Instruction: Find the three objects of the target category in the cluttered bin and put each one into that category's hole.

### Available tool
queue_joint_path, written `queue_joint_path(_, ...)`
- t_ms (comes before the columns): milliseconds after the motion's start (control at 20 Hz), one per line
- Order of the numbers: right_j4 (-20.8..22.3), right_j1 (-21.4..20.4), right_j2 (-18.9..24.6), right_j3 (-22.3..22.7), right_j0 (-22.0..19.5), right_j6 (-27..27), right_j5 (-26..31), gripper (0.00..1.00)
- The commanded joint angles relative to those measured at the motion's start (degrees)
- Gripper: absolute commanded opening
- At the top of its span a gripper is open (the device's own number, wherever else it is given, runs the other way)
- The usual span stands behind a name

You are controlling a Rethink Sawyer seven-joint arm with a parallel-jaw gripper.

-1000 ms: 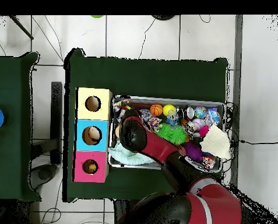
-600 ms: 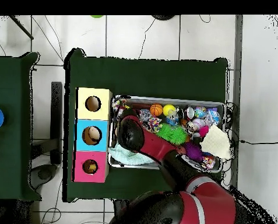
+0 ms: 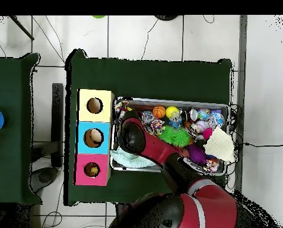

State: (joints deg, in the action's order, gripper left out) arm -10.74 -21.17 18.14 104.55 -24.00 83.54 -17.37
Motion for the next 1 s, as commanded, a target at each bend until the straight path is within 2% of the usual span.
queue_joint_path(50,-4.02,4.1,-3.25,1.32,4.77,10.64,10.15,1.0)
queue_joint_path(200,-5.41,3.75,-5.36,1.43,6.16,9.87,12.75,1.0)
queue_joint_path(400,-9.1,2.51,-9.18,1.91,8.54,8.93,22.78,1.0)
queue_joint_path(550,-9.9,2.05,-10.68,1.58,9.64,8.5,25.59,1.0)
queue_joint_path(800,-11.1,0.14,-14.78,0.83,12.02,9.59,37.43,1.0)
queue_joint_path(1000,-10.51,0.6,-17.65,-2.04,13.76,11.05,47.5,1.0)
